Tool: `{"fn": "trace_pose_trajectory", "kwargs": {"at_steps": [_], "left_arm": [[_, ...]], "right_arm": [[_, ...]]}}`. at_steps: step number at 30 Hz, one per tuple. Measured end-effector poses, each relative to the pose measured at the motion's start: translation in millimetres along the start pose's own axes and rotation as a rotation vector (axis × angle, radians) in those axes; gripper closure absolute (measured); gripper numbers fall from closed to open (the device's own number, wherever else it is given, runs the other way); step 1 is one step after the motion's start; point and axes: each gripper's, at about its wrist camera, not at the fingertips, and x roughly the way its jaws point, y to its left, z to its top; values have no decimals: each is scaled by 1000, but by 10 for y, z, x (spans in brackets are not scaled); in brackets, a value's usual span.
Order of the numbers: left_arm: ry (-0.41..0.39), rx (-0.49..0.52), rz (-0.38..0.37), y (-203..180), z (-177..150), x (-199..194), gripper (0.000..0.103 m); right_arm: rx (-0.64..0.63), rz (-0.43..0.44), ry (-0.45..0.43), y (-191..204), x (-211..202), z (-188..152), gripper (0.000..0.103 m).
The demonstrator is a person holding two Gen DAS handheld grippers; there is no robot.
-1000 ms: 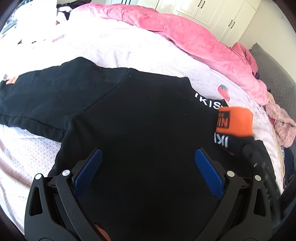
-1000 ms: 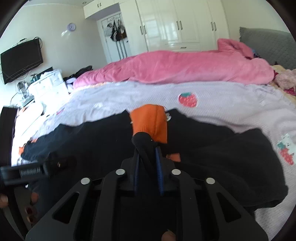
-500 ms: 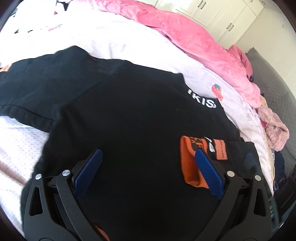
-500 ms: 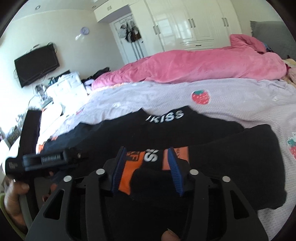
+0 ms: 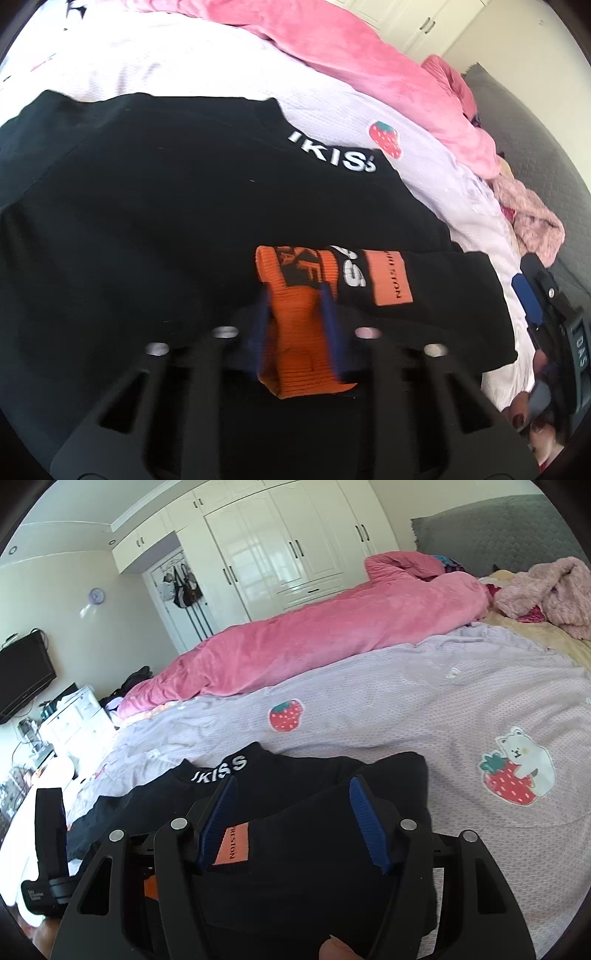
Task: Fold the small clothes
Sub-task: 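Fold the held sleeve across the shirt back toward the left tool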
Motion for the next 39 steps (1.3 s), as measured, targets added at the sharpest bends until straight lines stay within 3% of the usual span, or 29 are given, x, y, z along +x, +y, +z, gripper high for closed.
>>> {"fn": "trace_pose_trajectory", "kwargs": {"at_steps": [2, 6, 12, 15, 19, 30, 39], "left_arm": [[-18, 35, -6, -40, 7, -27, 96], [-54, 52, -36, -24, 57, -150, 97], [-243, 98, 52, 102, 279, -717, 97], [-290, 93, 68, 232, 364, -926, 97], [-298, 69, 79, 397, 395, -995, 97], [-218, 67, 135, 561, 324, -748, 96], [-276, 69, 191, 611, 330, -911, 93]], "right_arm": [[11, -13, 0, -49, 5, 14, 41], [52, -32, -8, -164, -24, 45, 41], [98, -53, -5, -306, -35, 66, 41], [102, -50, 10, -302, -2, 56, 41], [78, -62, 25, -262, 28, 36, 41], [40, -79, 52, -195, 76, -6, 41], [-33, -51, 73, 3, 113, -65, 38]]}}
